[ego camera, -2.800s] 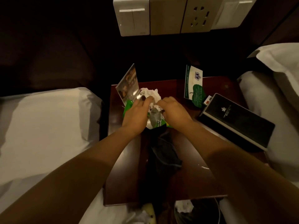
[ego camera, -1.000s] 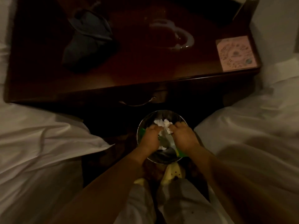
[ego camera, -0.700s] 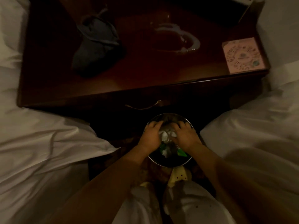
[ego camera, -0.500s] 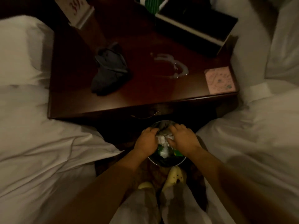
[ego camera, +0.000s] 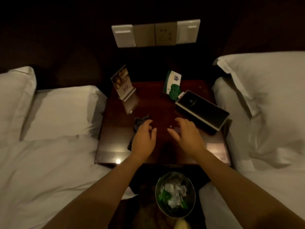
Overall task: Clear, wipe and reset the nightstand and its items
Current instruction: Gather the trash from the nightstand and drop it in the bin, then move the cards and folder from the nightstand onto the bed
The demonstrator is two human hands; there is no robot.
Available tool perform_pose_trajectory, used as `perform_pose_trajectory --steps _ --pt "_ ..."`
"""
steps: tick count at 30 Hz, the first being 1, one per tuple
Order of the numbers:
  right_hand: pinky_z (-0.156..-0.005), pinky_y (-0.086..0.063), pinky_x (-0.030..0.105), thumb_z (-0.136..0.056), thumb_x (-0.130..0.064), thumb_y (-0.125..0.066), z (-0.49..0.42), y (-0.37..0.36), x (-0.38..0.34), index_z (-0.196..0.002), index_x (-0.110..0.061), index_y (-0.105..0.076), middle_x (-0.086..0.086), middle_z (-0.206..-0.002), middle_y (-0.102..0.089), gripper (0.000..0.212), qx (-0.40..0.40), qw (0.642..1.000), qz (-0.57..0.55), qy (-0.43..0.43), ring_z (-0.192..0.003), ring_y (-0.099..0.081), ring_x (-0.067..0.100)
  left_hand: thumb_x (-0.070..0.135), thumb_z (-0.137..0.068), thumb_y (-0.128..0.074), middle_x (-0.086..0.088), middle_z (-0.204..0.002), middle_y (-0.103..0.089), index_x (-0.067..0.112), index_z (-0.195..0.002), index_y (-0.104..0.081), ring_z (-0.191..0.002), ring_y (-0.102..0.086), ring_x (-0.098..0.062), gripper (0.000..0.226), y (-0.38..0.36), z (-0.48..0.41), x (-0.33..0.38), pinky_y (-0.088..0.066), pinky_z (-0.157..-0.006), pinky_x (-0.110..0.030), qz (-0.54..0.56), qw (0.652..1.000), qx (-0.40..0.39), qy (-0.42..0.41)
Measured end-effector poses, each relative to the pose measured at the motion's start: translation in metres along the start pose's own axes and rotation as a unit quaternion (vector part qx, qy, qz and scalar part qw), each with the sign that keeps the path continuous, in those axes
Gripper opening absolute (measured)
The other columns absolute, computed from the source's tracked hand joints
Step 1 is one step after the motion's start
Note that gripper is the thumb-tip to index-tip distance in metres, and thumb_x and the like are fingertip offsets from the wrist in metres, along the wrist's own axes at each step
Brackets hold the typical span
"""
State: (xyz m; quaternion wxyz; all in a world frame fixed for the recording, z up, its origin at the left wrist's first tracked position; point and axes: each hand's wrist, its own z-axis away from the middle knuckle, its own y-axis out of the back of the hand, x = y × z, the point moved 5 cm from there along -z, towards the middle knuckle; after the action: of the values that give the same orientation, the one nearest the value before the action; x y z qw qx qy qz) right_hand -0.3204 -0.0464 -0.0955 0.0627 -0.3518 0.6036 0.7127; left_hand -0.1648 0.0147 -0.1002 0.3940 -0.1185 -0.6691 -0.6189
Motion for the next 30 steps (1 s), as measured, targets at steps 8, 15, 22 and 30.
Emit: perform_pose_trajectory --steps 8,15,22,30 --pt "-0.111 -0.032 0.044 -0.090 -0.048 -0.050 -0.073 -0.019 -0.024 -0.143 -0.015 -0.027 0.010 -0.148 -0.036 0.067 -0.106 0.994 -0.027 -0.027 -0.137 -0.028 0.029 0.036 -0.086 -0.059 -0.011 -0.128 -0.053 0.020 -0.137 -0.040 -0.111 -0.057 -0.023 0.057 0.050 -0.046 -0.048 -0.040 -0.083 -0.025 0.068 0.988 0.052 0.126" --pt "-0.112 -0.029 0.041 -0.093 -0.041 -0.047 -0.150 -0.061 -0.055 -0.145 -0.014 -0.026 0.009 -0.150 -0.034 0.062 -0.138 0.990 -0.044 0.001 -0.139 -0.025 0.026 0.038 -0.086 -0.059 -0.012 -0.134 -0.052 0.018 -0.141 -0.035 -0.119 -0.053 -0.024 0.063 0.074 -0.119 -0.091 -0.039 -0.088 -0.027 0.078 0.983 0.062 0.157" --pt "-0.113 -0.029 0.042 -0.093 -0.038 -0.049 -0.235 -0.111 -0.076 -0.146 -0.011 -0.022 0.012 -0.152 -0.031 0.066 -0.149 0.988 -0.031 -0.019 -0.140 -0.024 0.029 0.029 -0.087 -0.061 -0.012 -0.139 -0.051 0.015 -0.145 -0.027 -0.127 -0.050 -0.027 0.068 0.076 -0.203 -0.119 -0.041 -0.106 -0.042 0.113 0.978 0.052 0.166" --pt "-0.099 -0.038 0.033 -0.091 -0.020 -0.054 -0.305 -0.155 -0.099 -0.147 -0.018 -0.021 0.014 -0.143 -0.040 0.065 -0.106 0.991 -0.066 -0.041 -0.126 -0.041 0.027 0.027 -0.094 -0.047 -0.007 -0.103 -0.067 0.012 -0.110 -0.063 -0.089 -0.060 -0.016 0.027 0.063 -0.250 -0.153 -0.039 -0.066 -0.019 0.122 0.980 0.010 0.157"
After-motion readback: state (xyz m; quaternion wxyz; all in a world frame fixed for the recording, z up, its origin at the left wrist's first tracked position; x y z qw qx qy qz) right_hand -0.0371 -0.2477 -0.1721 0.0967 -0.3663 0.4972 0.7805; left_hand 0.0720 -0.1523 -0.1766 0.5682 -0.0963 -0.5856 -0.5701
